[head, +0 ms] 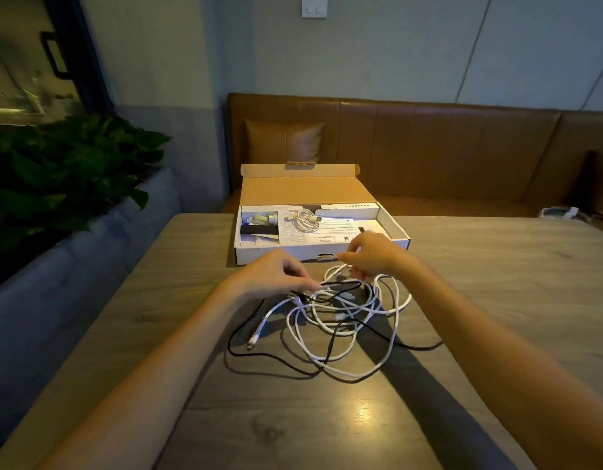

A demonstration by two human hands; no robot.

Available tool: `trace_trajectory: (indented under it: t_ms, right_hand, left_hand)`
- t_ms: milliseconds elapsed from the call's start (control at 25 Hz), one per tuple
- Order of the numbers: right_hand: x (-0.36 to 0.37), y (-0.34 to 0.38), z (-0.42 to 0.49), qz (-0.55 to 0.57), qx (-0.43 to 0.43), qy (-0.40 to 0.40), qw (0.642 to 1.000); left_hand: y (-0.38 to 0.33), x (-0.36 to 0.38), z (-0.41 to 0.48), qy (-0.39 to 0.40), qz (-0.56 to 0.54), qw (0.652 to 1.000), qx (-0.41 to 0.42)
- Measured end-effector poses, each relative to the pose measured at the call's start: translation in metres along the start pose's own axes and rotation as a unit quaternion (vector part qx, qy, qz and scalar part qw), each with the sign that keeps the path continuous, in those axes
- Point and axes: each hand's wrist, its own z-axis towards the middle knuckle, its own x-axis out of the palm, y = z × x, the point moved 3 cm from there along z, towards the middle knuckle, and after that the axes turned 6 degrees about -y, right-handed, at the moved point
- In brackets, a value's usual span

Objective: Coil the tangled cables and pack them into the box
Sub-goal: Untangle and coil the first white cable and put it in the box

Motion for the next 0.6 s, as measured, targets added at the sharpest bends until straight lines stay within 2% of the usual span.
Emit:
trace_trajectory:
  t_ms: [120,320,480,600]
  right_hand:
    - [0.020,-0.009,0.012,-0.045,0.033,-0.064,0.996]
    - [0.026,-0.005,0.019,0.022,0.018,-0.124,0.992]
    - [-0.003,0.014,0.002,0.163,-0.068,-0.182,0.967]
    - [-0.025,0.040,-0.019,0.276,-0.144,-0.153,0.938]
  left_hand:
    - [-0.002,0.012,-0.002,0.051,0.062,0.997,-0.003]
    - [-0.004,0.010,-0.001,0.058,0.082,0.995,0.002]
    - [-0.006,-0.011,-0.001,-0.020,0.053,0.998,0.014]
    - [-0.014,-0.029,0.007,-0.131,-0.021,0.991,0.012]
